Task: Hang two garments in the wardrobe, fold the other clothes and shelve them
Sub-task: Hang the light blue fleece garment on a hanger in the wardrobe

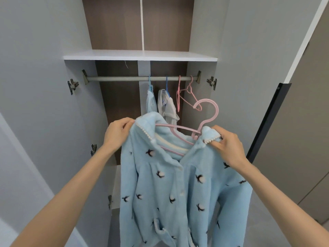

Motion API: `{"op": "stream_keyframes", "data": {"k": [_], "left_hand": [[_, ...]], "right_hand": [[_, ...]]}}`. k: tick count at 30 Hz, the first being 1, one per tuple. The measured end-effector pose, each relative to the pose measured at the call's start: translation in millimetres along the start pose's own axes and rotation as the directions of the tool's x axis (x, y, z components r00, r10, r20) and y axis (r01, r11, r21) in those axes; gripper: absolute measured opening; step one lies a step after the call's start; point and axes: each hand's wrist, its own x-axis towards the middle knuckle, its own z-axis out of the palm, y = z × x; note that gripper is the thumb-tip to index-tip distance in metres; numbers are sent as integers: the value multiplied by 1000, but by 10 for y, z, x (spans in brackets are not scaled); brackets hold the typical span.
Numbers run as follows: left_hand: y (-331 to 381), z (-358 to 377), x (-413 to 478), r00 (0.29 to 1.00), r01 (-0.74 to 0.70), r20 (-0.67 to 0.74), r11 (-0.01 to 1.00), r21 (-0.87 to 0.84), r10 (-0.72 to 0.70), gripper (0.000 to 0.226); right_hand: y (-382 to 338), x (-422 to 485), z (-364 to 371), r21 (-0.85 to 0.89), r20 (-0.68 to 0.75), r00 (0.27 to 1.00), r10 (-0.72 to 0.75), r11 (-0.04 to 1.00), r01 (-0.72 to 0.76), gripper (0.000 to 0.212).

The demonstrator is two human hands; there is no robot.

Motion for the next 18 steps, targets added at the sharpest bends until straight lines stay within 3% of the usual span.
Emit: {"op": "stream_keyframes", "data": {"k": [5, 8, 11, 18], "left_hand": [[-57, -12, 5, 946, 44, 324, 996, -83, -15, 34], [78, 24, -64, 927, 223, 346, 956, -190, -147, 37], [298, 70, -123, 867, 400, 439, 856, -327, -237, 58], [430, 169, -175, 965, 236, 182, 926, -294, -189, 20]], "right_hand": [[41, -2, 21, -53, 18, 1000, 15, 998, -14, 20], [108, -34, 113, -64, -24, 998, 66, 996, -67, 24], [102, -59, 214, -96, -27, 997, 67, 993, -69, 24], [38, -80, 350, -158, -43, 999, 9, 987, -16, 16]]}}
